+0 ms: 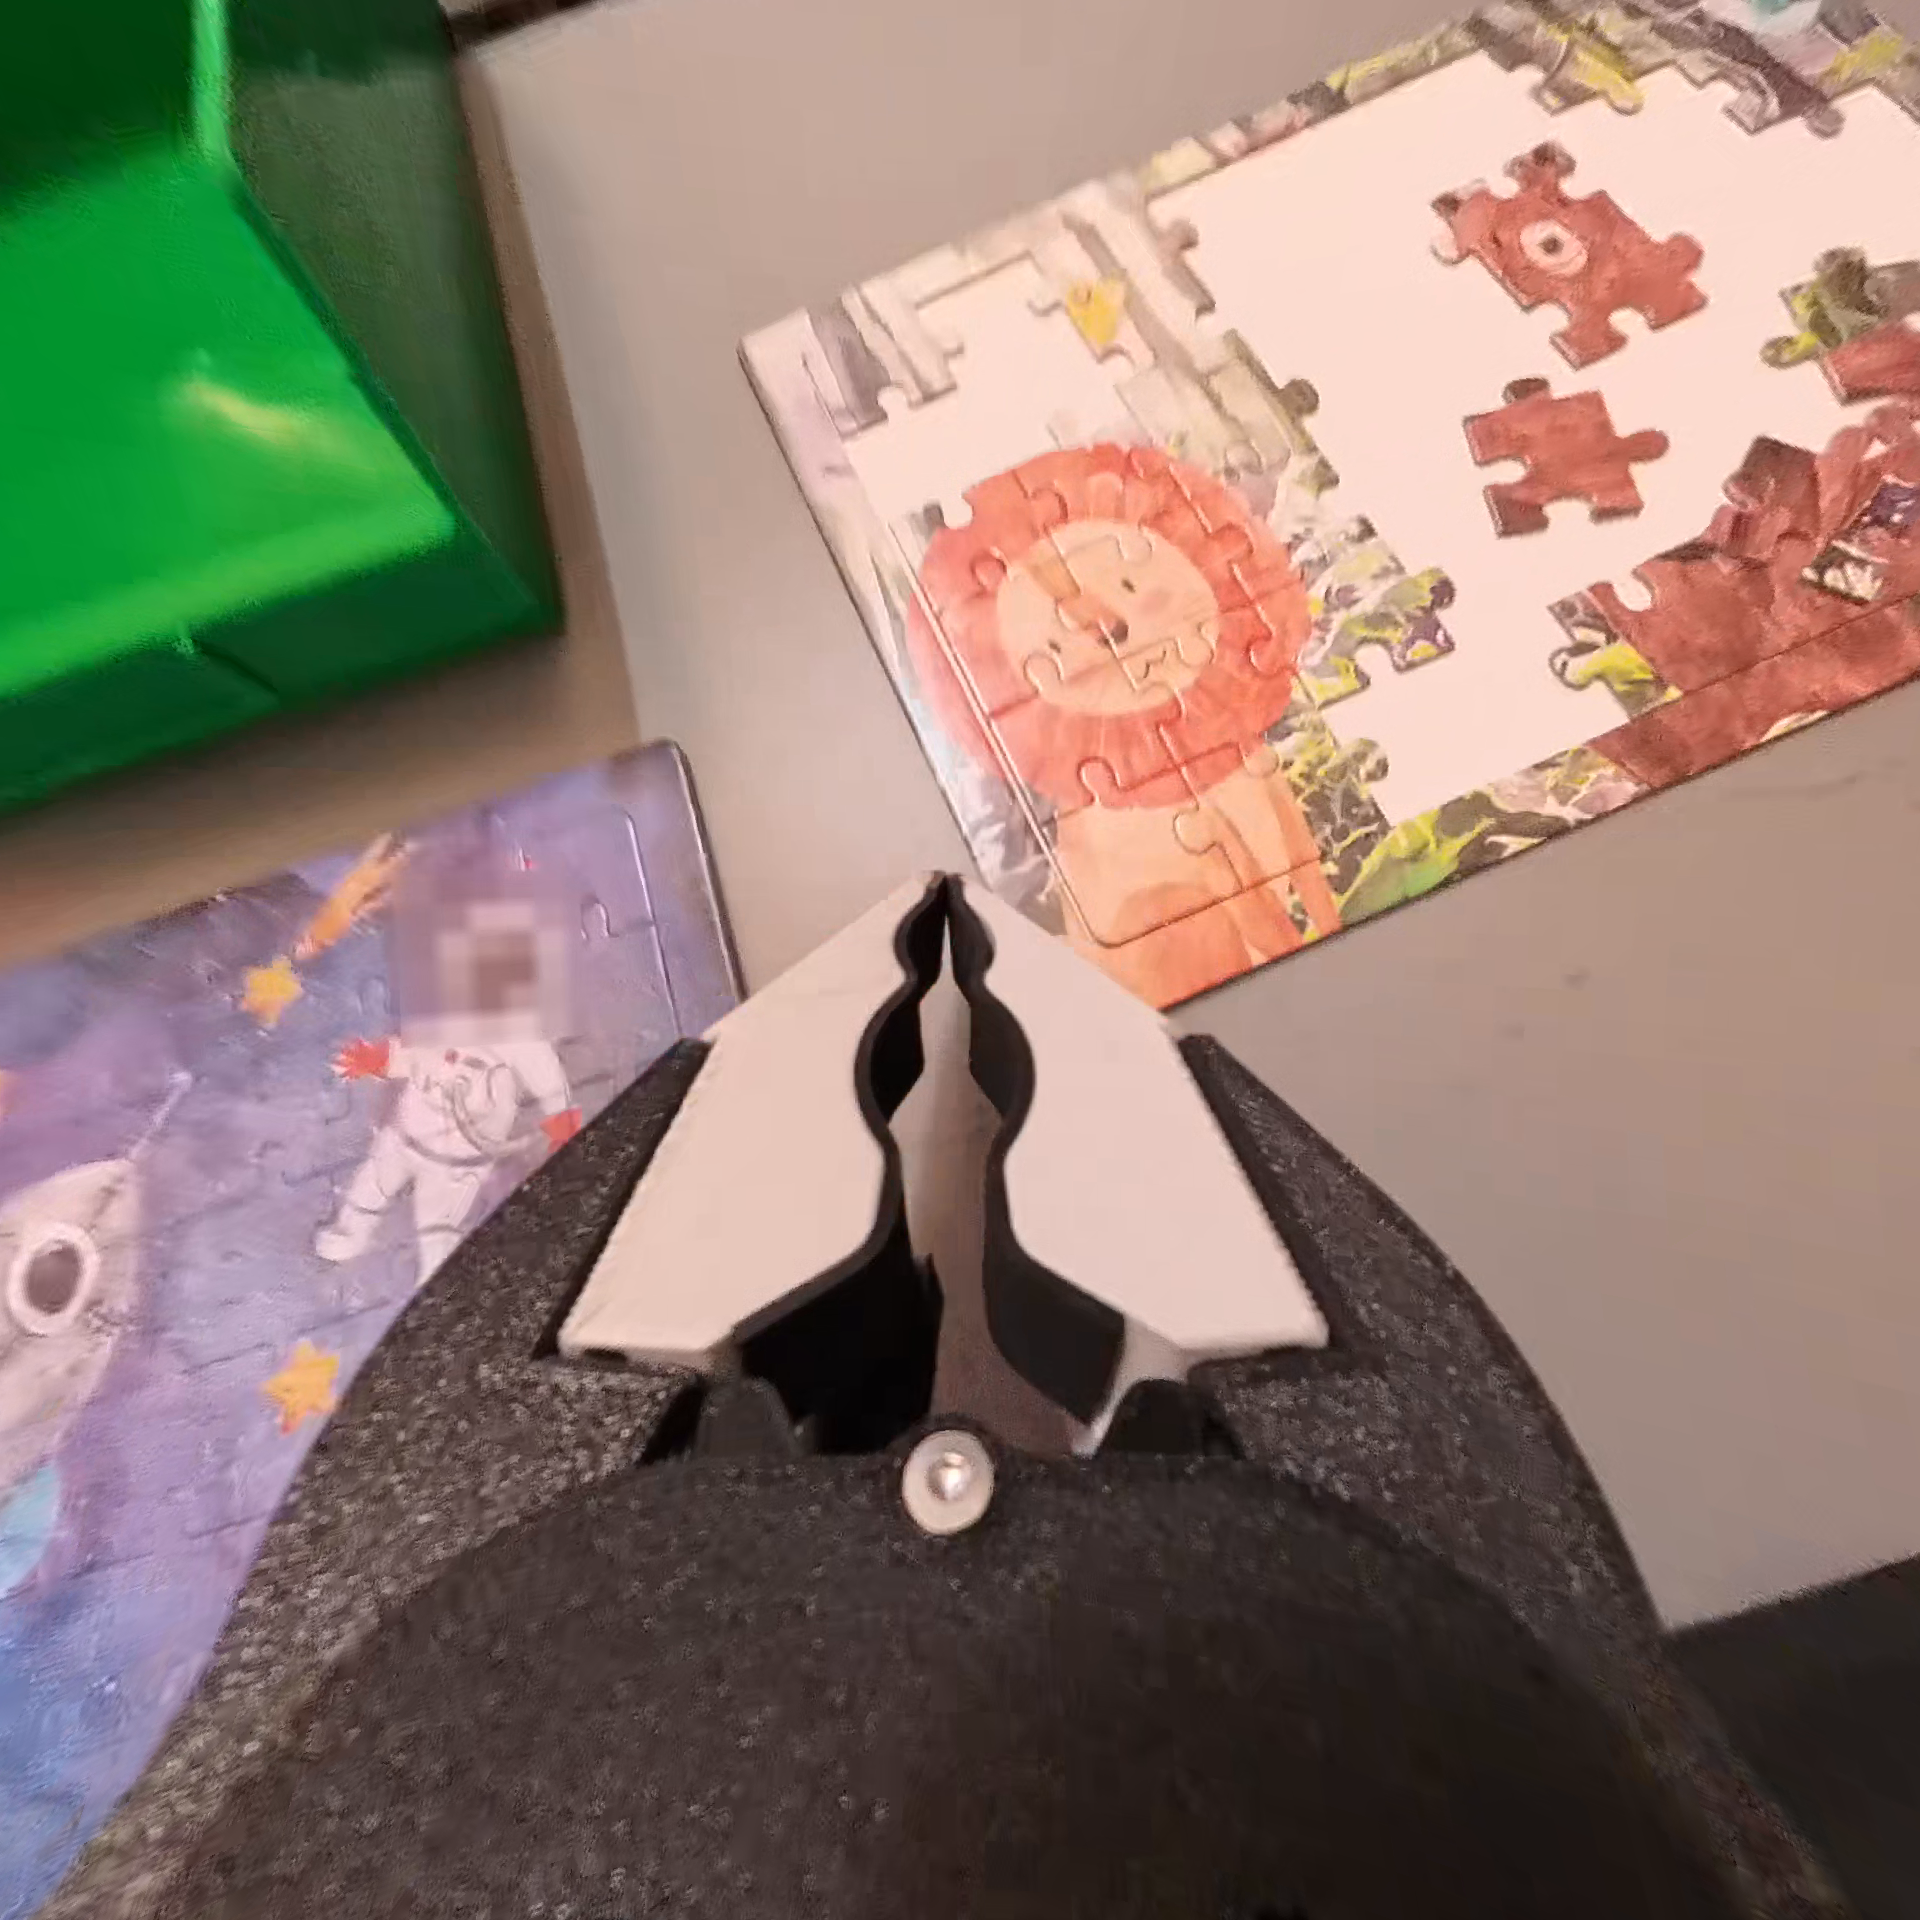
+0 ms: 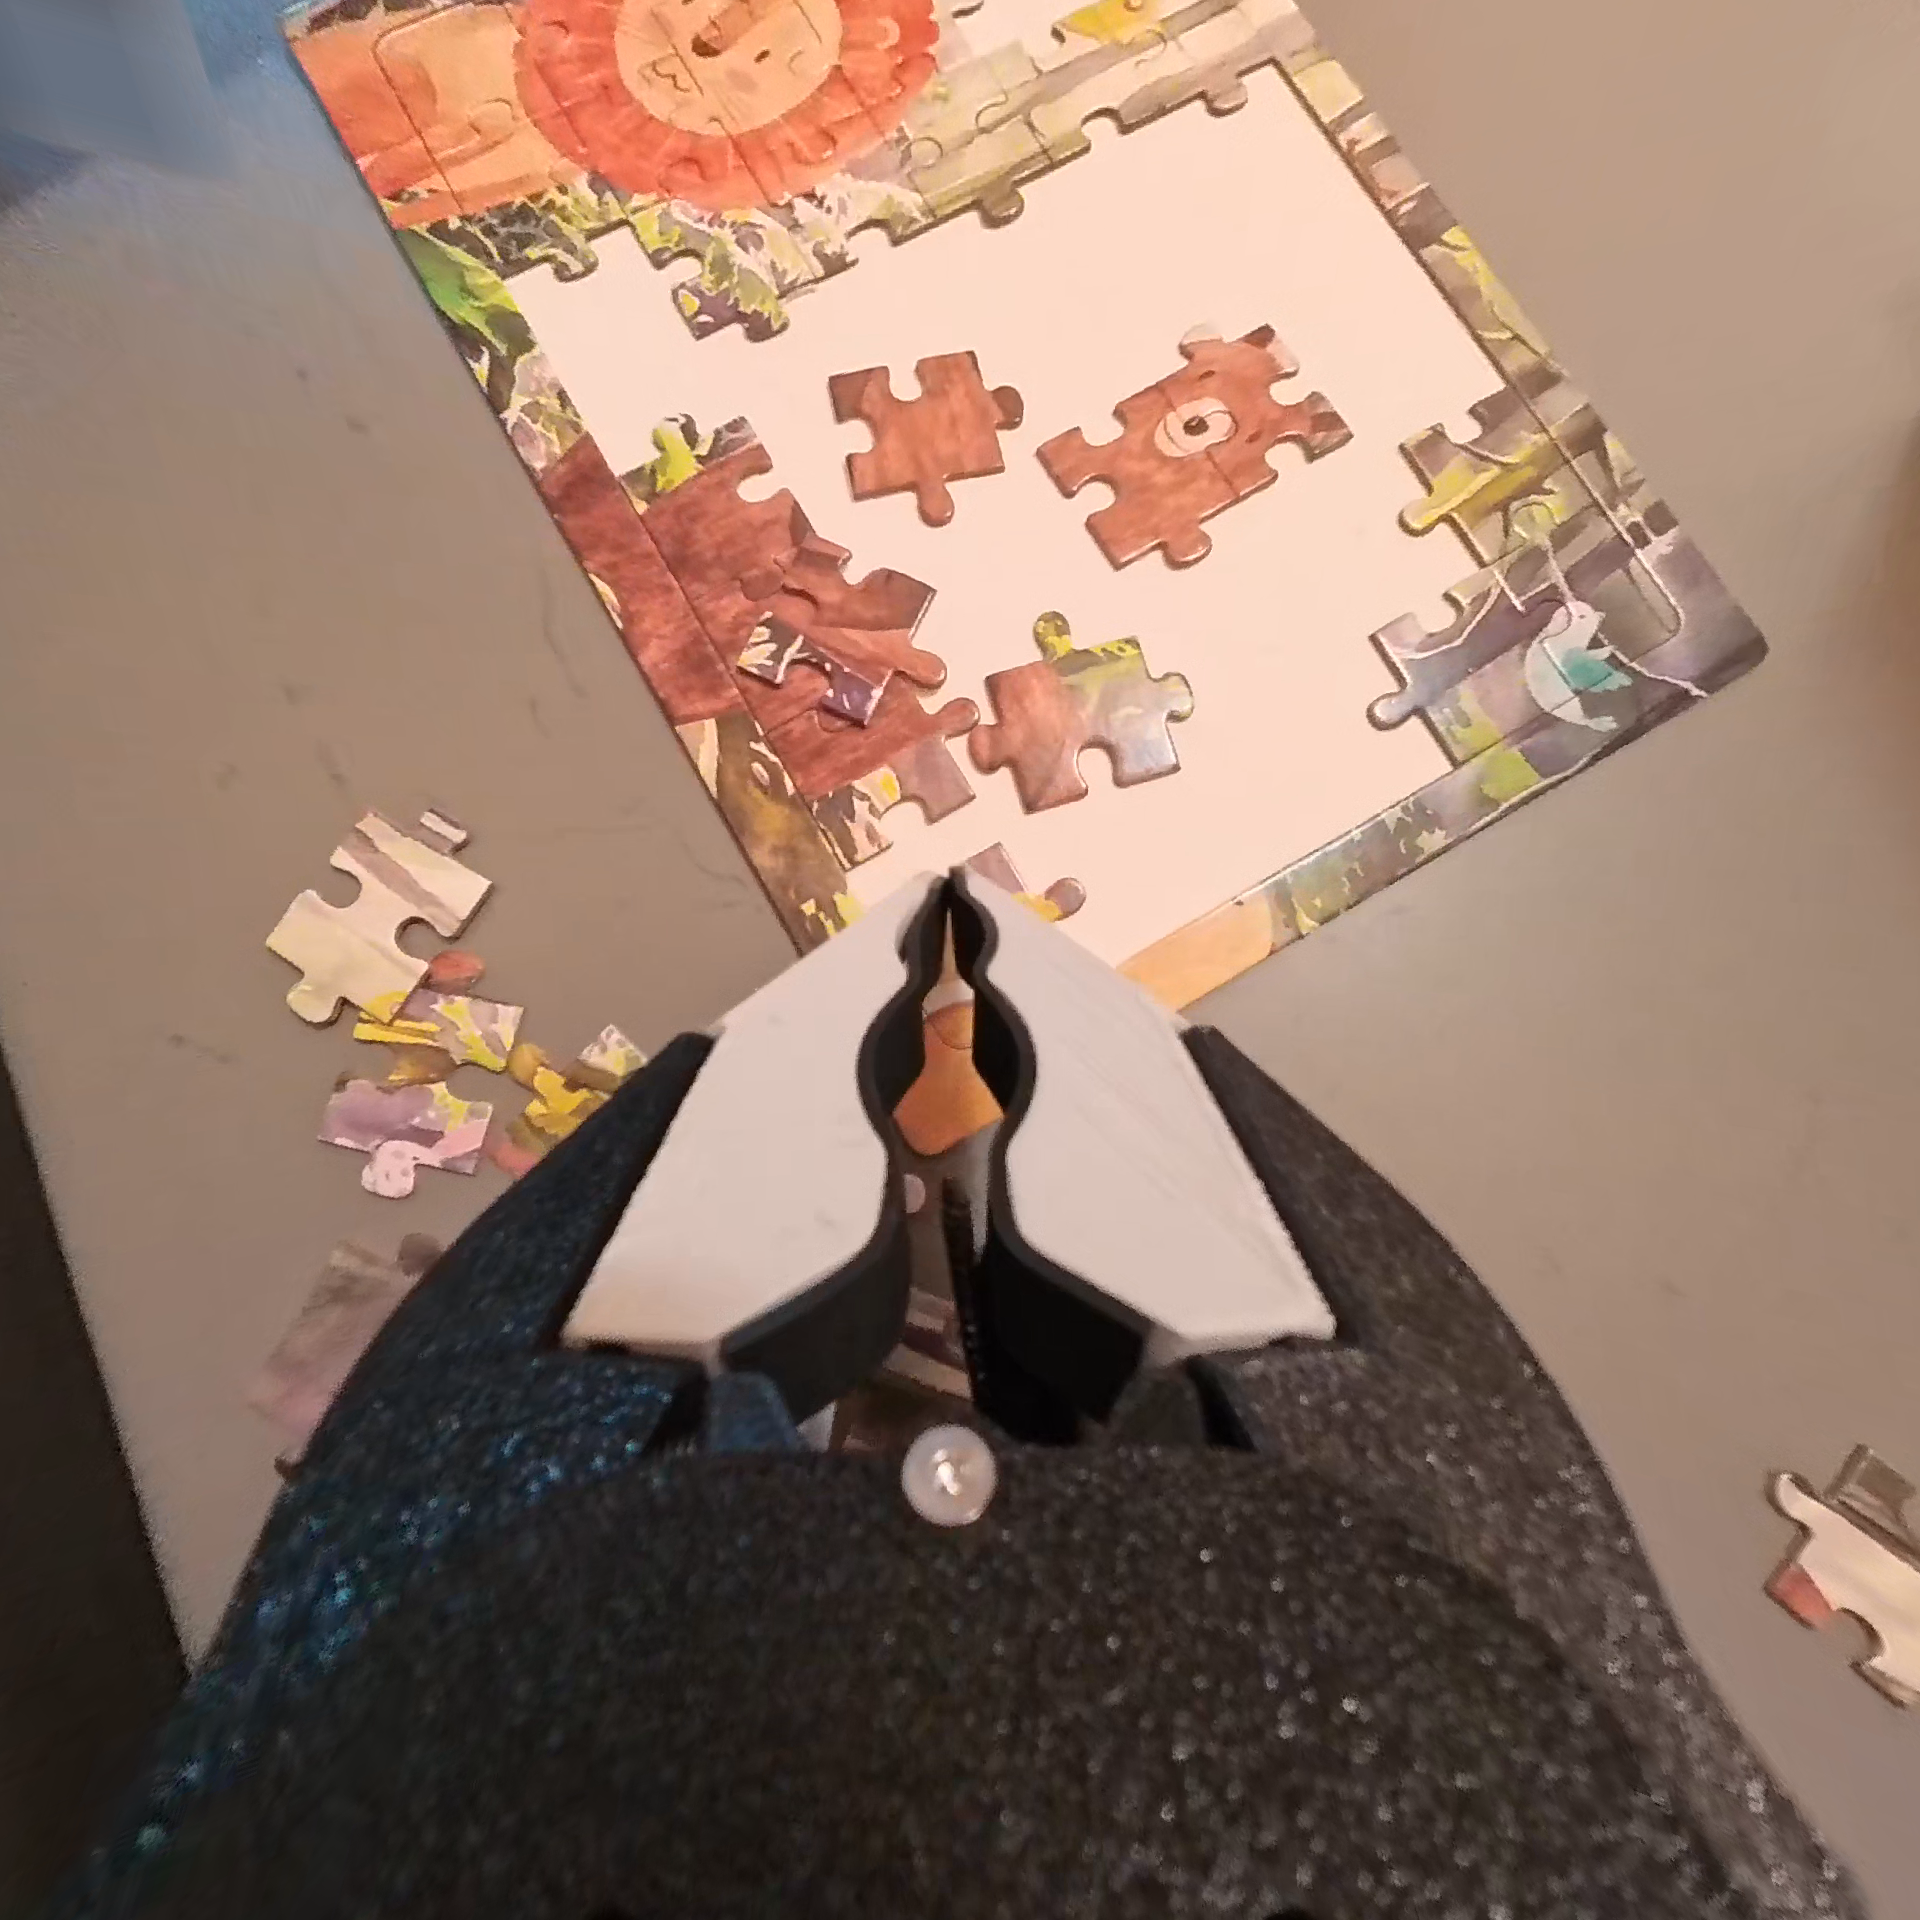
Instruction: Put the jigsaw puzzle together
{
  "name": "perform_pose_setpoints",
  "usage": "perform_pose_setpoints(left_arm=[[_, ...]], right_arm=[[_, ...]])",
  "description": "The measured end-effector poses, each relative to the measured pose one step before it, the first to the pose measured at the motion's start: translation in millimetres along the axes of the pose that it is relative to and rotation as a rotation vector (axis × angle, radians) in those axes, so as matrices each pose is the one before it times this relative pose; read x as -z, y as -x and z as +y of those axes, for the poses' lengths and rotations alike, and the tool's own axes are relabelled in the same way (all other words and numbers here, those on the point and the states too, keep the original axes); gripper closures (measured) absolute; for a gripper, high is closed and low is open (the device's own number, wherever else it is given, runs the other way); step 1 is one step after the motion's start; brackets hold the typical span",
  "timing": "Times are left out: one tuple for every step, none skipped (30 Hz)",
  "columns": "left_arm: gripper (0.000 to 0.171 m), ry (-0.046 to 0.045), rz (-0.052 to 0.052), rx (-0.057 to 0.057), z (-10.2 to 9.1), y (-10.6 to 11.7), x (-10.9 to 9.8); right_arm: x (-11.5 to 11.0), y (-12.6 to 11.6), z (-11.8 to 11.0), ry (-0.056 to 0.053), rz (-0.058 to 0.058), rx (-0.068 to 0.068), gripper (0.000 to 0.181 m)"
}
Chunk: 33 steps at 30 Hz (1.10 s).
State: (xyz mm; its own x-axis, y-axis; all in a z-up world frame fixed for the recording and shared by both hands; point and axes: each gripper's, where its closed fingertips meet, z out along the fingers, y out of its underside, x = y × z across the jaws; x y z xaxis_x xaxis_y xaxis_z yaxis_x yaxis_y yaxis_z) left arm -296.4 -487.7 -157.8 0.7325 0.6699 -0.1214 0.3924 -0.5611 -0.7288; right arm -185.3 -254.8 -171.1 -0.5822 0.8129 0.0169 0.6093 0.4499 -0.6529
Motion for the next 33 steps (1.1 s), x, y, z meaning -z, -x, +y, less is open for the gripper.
perform_pose_setpoints(left_arm=[[0.171, 0.01230, 0.0075, 0.0097, 3.76, 0.24, -1.55], [0.171, 0.00452, 0.0017, -0.0030, 2.26, -1.00, -1.46], [0.171, 0.00890, 0.0119, -0.0088, 2.43, -3.50, -2.10], [0.171, 0.00643, 0.0132, -0.0091, 1.69, -4.09, -2.31], [0.171, 0.00276, 0.0090, -0.0073, 1.07, -3.52, -2.26], [0.171, 0.00596, 0.0071, -0.0061, 1.50, -3.03, -2.24], [0.171, 0.00778, 0.0039, -0.0053, 1.73, -2.34, -1.89], [0.171, 0.00102, -0.0038, -0.0038, 0.64, -0.79, -1.17], [0.171, -0.00208, -0.0046, 0.0011, -0.08, 0.04, -0.14], [0.171, 0.00031, -0.0001, 0.0057, 0.11, -0.04, 0.31], [0.171, 0.00053, 0.0022, 0.0047, 0.25, -0.08, 0.13], [0.171, -0.00083, 0.0027, 0.0031, 0.29, 0.00, 0.11], [0.171, -0.00157, 0.0027, 0.0035, 0.20, -0.11, -0.06], [0.171, -0.00185, 0.0021, 0.0024, 0.08, -0.15, -0.12], [0.171, -0.00134, 0.0010, 0.0006, 0.06, 0.00, -0.02], [0.171, -0.00059, -0.0002, -0.0013, 0.08, -0.12, -0.13], [0.171, -0.00001, -0.0012, -0.0026, -0.02, -0.15, 0.05], [0.171, 0.00047, -0.0017, -0.0026, 0.06, -0.15, -0.04], [0.171, 0.00036, -0.0017, -0.0027, -0.03, -0.13, 0.03], [0.171, 0.00004, -0.0010, -0.0019, 0.07, -0.10, -0.02], [0.171, -0.00023, 0.0002, 0.0000, -0.05, -0.17, -0.02], [0.171, -0.00038, 0.0010, 0.0006, 0.01, -0.12, 0.02], [0.171, -0.00011, 0.0011, 0.0005, -0.02, -0.11, 0.11], [0.171, 0.00057, 0.0002, 0.0003, 0.02, -0.11, -0.01], [0.171, 0.00219, -0.0016, -0.0015, -0.05, -0.12, 0.15], [0.171, 0.00561, -0.0042, -0.0065, -0.85, -0.51, 0.71], [0.171, -0.00734, -0.0129, -0.0155, -5.19, -0.76, 2.37], [0.171, -0.04139, -0.0181, -0.0278, -12.93, -2.27, 4.88], [0.171, -0.04881, -0.0071, -0.0319, -15.86, -5.31, 5.43], [0.171, -0.00763, 0.0037, -0.0245, -9.26, -5.91, 2.53], [0.171, 0.03940, -0.0101, -0.0158, 0.96, -0.53, -0.41], [0.171, 0.03682, -0.0450, -0.0032, 5.21, 8.60, -1.40], [0.171, 0.01387, -0.0496, 0.0196, 6.37, 12.69, -2.01]], right_arm=[[-1.82, 0.87, 1.56, 0.0107, -0.0056, 0.0000, 0.181], [-1.48, 0.06, 0.47, 0.0039, 0.0022, 0.0038, 0.181], [-1.06, 0.37, -0.14, 0.0013, 0.0018, 0.0059, 0.181], [-0.69, 0.28, -0.58, -0.0007, 0.0018, 0.0055, 0.181], [-0.54, -0.21, -0.76, -0.0018, 0.0030, 0.0026, 0.181], [-0.51, -0.05, -0.84, -0.0015, -0.0007, -0.0003, 0.181], [-0.80, 0.29, -0.66, -0.0006, -0.0039, -0.0024, 0.181], [-1.33, 0.29, -0.22, 0.0019, -0.0038, -0.0047, 0.181], [-1.49, 1.07, -0.27, 0.0021, -0.0058, -0.0012, 0.181], [-1.15, 1.35, -0.90, -0.0022, -0.0025, 0.0046, 0.181], [-0.98, 1.28, -0.80, -0.0012, -0.0010, 0.0064, 0.181], [-1.08, 1.40, -0.40, 0.0026, -0.0036, 0.0044, 0.181], [-1.10, 1.14, -0.17, 0.0044, -0.0026, 0.0031, 0.181], [-0.97, 1.05, -0.26, 0.0027, -0.0021, 0.0029, 0.181], [-0.64, 0.20, -0.39, 0.0018, 0.0022, 0.0037, 0.181], [-0.38, 0.34, -0.49, 0.0001, 0.0009, 0.0026, 0.181], [-0.27, 0.31, -0.11, 0.0017, 0.0007, 0.0013, 0.181], [0.02, 0.04, 0.05, 0.0009, 0.0017, 0.0023, 0.181], [0.16, -0.05, 0.08, 0.0010, 0.0005, 0.0016, 0.181], [0.25, 0.06, 0.37, 0.0011, -0.0013, 0.0013, 0.181], [0.41, -0.23, 0.47, 0.0021, -0.0007, -0.0010, 0.181], [0.60, -0.99, -0.36, -0.0032, 0.0045, -0.0013, 0.181], [0.57, -0.65, -1.10, -0.0066, 0.0044, 0.0021, 0.181], [0.61, -0.73, -1.83, -0.0086, 0.0065, 0.0054, 0.181], [0.23, -1.33, -2.57, -0.0103, 0.0115, 0.0067, 0.181], [-0.24, -1.42, -2.91, -0.0113, 0.0129, 0.0079, 0.181], [-1.37, -0.98, -2.16, -0.0057, 0.0092, 0.0078, 0.181], [-1.96, -0.89, -0.38, 0.0045, 0.0081, 0.0070, 0.181], [-2.52, 0.85, 1.32, 0.0138, -0.0030, 0.0060, 0.181], [-2.69, 2.18, 2.15, 0.0177, -0.0105, 0.0057, 0.181], [-0.68, 0.36, -1.35, -0.0056, 0.0035, 0.0081, 0.181], [-0.17, 0.45, -1.60, -0.0045, 0.0019, 0.0071, 0.181], [-0.89, 0.90, -0.21, 0.0035, -0.0024, 0.0037, 0.181]])
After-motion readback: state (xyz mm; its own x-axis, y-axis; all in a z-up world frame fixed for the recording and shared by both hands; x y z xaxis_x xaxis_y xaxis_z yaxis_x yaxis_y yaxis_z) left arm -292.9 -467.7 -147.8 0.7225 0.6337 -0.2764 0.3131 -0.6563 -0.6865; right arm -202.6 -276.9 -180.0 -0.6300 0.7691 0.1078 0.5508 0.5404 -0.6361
